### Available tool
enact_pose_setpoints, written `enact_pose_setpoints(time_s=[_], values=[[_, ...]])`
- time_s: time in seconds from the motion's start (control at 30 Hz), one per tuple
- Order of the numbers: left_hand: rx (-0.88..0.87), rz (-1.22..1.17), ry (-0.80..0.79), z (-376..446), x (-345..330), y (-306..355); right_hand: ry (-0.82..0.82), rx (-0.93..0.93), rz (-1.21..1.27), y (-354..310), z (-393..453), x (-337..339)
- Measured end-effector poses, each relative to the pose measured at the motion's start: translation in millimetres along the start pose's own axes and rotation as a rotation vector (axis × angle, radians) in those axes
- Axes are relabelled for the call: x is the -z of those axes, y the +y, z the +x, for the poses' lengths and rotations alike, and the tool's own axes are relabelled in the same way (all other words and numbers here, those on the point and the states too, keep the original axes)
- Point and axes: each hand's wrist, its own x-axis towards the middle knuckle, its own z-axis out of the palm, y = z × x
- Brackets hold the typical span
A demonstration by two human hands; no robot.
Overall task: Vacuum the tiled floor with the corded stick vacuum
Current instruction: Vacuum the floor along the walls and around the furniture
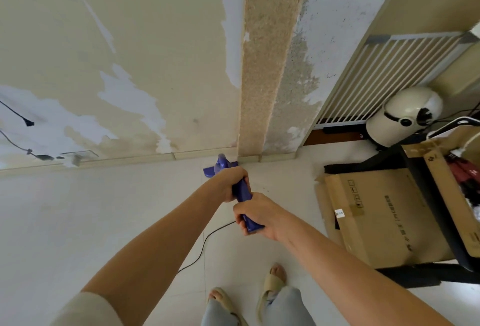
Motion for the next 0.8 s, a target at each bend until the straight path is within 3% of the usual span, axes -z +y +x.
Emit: enact_pose_setpoints(time_s=[0.33,0.8], values=[[0.005,0.148,-0.025,16,27,25,0.103,-0.027,0.099,-10,37,-31],[0.037,0.058,-0.076,15,46,37,0.088,-0.049,0.082,-25,46,-45]])
